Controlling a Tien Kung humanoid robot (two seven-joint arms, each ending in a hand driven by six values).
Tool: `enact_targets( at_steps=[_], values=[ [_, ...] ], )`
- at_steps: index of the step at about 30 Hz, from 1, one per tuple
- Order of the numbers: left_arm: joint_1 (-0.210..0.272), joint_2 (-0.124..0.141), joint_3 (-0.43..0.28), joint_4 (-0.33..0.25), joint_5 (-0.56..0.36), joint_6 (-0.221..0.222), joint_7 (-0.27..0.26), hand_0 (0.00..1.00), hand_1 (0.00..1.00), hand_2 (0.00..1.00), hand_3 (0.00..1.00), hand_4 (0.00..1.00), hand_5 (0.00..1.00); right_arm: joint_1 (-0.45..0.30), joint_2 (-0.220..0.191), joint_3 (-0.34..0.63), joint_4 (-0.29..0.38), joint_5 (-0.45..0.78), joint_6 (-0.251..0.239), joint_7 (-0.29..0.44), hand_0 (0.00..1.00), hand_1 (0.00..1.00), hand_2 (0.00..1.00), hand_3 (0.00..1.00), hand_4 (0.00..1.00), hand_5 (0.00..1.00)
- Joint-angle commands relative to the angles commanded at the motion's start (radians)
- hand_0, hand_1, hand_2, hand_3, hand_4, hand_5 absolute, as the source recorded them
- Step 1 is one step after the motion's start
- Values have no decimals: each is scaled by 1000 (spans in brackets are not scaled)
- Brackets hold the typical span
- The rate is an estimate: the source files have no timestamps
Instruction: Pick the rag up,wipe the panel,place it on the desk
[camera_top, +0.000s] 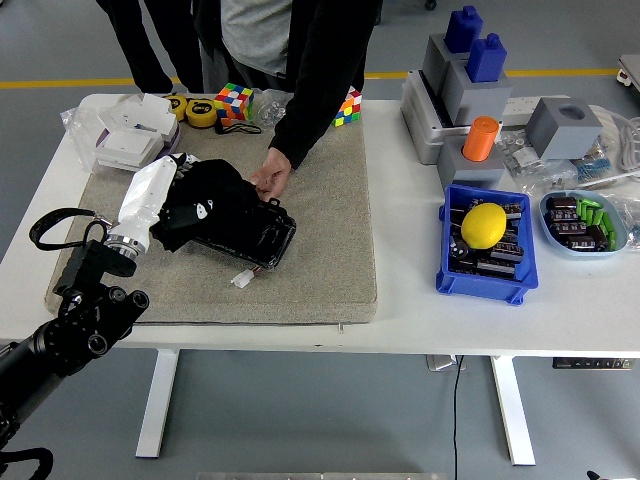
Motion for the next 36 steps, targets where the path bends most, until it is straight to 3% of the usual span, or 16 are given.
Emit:
enact_targets(
  at_steps=[6,16,21,29,30,35,36],
  values=[
    [-18,2,-55,67,18,0,-1,232,307,349,550,673,2,2,0,1,1,1,0,0,589,564,480,520,910,362],
    [-28,7,-131,128,39,-2,-1,230,307,349,550,674,2,1,0,-6,3,8,0,-1,589,564,481,521,910,361],
    [-13,13,-204,117,52,0,-9,230,306,350,550,674,2,2,-2,-17,8,14,0,-1,589,564,480,521,910,361],
    [54,40,-288,59,35,9,-25,244,315,351,550,682,2,-1,-4,-14,6,8,0,-1,589,564,480,521,910,361],
    [63,43,-298,57,37,10,-24,286,353,395,553,691,2,-2,-4,-15,6,8,0,-1,589,564,481,520,910,362],
    [101,51,-322,66,34,9,-26,286,353,395,553,691,2,-2,-4,-21,8,10,0,-1,589,564,481,520,910,362],
    [107,52,-321,67,32,6,-24,332,433,475,560,734,2,-3,-4,-22,8,11,0,-1,589,564,480,520,909,361]
  ],
)
